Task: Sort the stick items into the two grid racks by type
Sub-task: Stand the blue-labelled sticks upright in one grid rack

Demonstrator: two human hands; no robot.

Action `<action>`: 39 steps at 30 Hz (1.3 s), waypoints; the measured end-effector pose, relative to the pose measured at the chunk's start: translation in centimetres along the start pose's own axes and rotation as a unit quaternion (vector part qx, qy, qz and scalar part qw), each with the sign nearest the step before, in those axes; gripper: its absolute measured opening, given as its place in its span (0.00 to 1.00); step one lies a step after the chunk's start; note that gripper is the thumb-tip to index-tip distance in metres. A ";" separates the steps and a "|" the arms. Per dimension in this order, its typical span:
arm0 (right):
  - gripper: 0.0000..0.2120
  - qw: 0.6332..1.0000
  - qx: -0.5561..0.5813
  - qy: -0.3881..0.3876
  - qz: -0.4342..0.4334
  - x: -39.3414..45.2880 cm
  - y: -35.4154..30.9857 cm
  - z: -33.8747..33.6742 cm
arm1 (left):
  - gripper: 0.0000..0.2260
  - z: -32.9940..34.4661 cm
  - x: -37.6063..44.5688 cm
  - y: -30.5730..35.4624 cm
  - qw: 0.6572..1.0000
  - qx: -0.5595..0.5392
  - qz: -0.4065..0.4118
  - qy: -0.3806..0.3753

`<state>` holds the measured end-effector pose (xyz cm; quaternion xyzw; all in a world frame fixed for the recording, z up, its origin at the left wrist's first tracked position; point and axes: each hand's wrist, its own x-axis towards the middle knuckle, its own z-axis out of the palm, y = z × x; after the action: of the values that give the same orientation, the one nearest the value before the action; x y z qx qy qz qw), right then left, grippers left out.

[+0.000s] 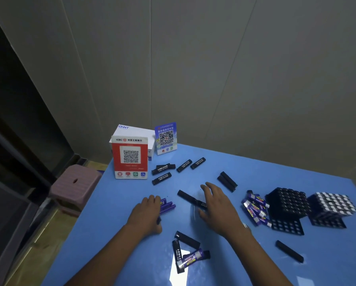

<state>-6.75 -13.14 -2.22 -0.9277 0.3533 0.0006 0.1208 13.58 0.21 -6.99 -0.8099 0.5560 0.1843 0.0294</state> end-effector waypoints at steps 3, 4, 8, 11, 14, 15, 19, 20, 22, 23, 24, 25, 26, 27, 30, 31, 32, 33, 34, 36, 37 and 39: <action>0.34 1.000 -0.002 -0.003 0.008 0.0 0.1 -0.1 | 0.21 0.3 0.0 0.3 1.000 -0.018 -0.017 0.005; 0.34 1.000 0.000 -0.002 0.012 0.0 0.1 -0.2 | 0.21 0.4 -0.1 0.3 1.000 -0.021 -0.019 0.013; 0.32 1.000 0.009 0.002 0.021 0.0 0.4 -0.8 | 0.22 1.5 -0.3 -0.4 0.997 -0.062 -0.007 0.054; 0.30 0.999 0.012 0.011 0.028 0.0 0.7 -1.2 | 0.24 2.4 -0.5 -0.9 0.990 -0.106 -0.003 0.094; 0.29 0.999 0.015 0.012 0.029 0.0 0.9 -1.2 | 0.23 2.4 -0.3 -1.0 0.984 -0.141 -0.003 0.111; 0.28 0.999 0.014 0.013 0.028 0.0 0.9 -1.2 | 0.23 2.1 -0.2 -1.0 0.982 -0.152 -0.004 0.110; 0.27 0.999 0.014 0.009 0.028 -0.2 0.9 -1.2 | 0.22 1.6 0.1 -1.4 0.977 -0.183 -0.014 0.111; 0.27 0.999 0.015 0.008 0.029 -0.3 0.9 -1.2 | 0.22 1.6 0.2 -1.5 0.976 -0.189 -0.016 0.108; 0.26 0.999 0.020 0.007 0.033 -0.5 0.9 -1.2 | 0.22 1.7 0.1 -1.6 0.976 -0.191 -0.020 0.102; 0.26 0.999 0.022 0.007 0.034 -0.6 0.9 -1.2 | 0.22 1.7 0.2 -1.5 0.977 -0.186 -0.021 0.103; 0.26 0.999 0.024 0.006 0.036 -0.7 0.8 -1.3 | 0.22 1.9 0.1 -1.5 0.978 -0.181 -0.021 0.105; 0.25 0.999 0.025 0.006 0.036 -0.7 0.7 -1.3 | 0.22 2.1 0.1 -1.4 0.977 -0.180 -0.022 0.108; 0.25 0.999 0.026 0.006 0.035 -0.7 0.7 -1.2 | 0.22 2.3 0.0 -1.3 0.977 -0.183 -0.023 0.108; 0.25 0.999 0.025 0.005 0.031 -0.7 0.7 -1.0 | 0.22 2.4 0.0 -1.2 0.976 -0.187 -0.025 0.107; 0.25 0.999 0.024 0.000 0.026 -0.5 0.8 -0.6 | 0.20 2.5 -0.2 -0.8 0.976 -0.185 -0.035 0.111; 0.25 0.999 0.026 -0.001 0.025 -0.5 0.7 -0.5 | 0.20 2.6 -0.2 -0.8 0.975 -0.187 -0.036 0.111; 0.25 0.999 0.028 -0.001 0.025 -0.4 0.7 -0.4 | 0.21 2.7 -0.3 -0.9 0.975 -0.192 -0.037 0.106; 0.25 0.999 0.031 -0.001 0.025 -0.3 0.6 -0.3 | 0.23 2.9 -0.4 -1.0 0.974 -0.199 -0.036 0.097; 0.25 0.999 0.033 -0.003 0.024 -0.3 0.5 -0.2 | 0.25 3.1 -0.5 -1.1 0.974 -0.207 -0.032 0.086; 0.25 0.999 0.036 -0.004 0.022 -0.2 0.4 0.0 | 0.28 3.2 -0.6 -1.3 0.973 -0.216 -0.029 0.071; 0.25 0.999 0.038 -0.003 0.020 -0.1 0.3 0.0 | 0.27 3.1 -0.6 -1.4 0.973 -0.219 -0.030 0.066; 0.24 0.999 0.039 -0.003 0.015 0.0 0.3 0.0 | 0.25 2.9 -0.6 -1.4 0.973 -0.219 -0.036 0.065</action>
<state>-6.95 -13.30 -2.26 -0.9169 0.3663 -0.0085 0.1582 13.92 2.04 -9.75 -0.8266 0.4729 0.2475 -0.1781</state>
